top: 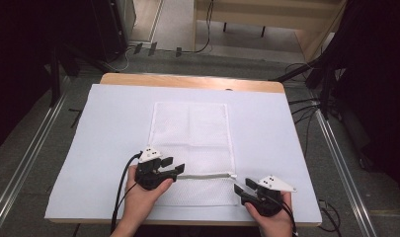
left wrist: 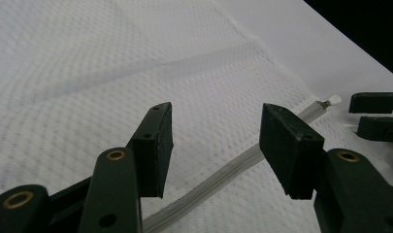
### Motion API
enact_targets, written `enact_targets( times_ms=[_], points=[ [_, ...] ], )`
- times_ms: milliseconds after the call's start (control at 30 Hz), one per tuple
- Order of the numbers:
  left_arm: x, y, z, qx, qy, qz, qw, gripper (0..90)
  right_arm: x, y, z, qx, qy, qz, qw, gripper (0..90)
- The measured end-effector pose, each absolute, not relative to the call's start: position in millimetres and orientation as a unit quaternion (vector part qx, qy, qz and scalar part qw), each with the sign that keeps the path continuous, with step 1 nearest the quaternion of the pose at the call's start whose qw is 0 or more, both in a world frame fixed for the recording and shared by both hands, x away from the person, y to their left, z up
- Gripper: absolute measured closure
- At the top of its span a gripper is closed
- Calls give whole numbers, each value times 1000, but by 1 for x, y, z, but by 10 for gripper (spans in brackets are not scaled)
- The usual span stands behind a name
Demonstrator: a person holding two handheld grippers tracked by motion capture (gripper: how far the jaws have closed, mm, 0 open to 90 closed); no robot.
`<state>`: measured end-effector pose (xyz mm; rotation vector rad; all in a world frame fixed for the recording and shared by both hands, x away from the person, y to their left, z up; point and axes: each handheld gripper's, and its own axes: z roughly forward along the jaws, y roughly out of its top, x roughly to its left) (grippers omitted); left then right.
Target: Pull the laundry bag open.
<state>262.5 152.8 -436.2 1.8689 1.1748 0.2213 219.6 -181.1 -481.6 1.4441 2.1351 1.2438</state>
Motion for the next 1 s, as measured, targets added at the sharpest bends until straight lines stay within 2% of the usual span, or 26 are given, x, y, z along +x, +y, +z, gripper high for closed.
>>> enact_targets(
  times_ms=[600, 767, 867, 900, 1000],
  points=[
    [259, 120, -446, 771, 453, 59, 444, 483, 218, -162, -486, 490, 753, 422, 123, 496],
    [260, 98, -444, 783, 434, 49, 442, 484, 213, -146, -490, 495, 745, 416, 163, 448],
    [261, 83, -442, 787, 426, 44, 443, 483, 204, -135, -496, 494, 741, 397, 223, 493],
    [263, 77, -441, 791, 423, 41, 441, 482, 203, -133, -496, 497, 738, 395, 230, 503],
    [268, 63, -443, 790, 423, 28, 443, 476, 203, -134, -496, 513, 725, 393, 237, 665]
  ],
)
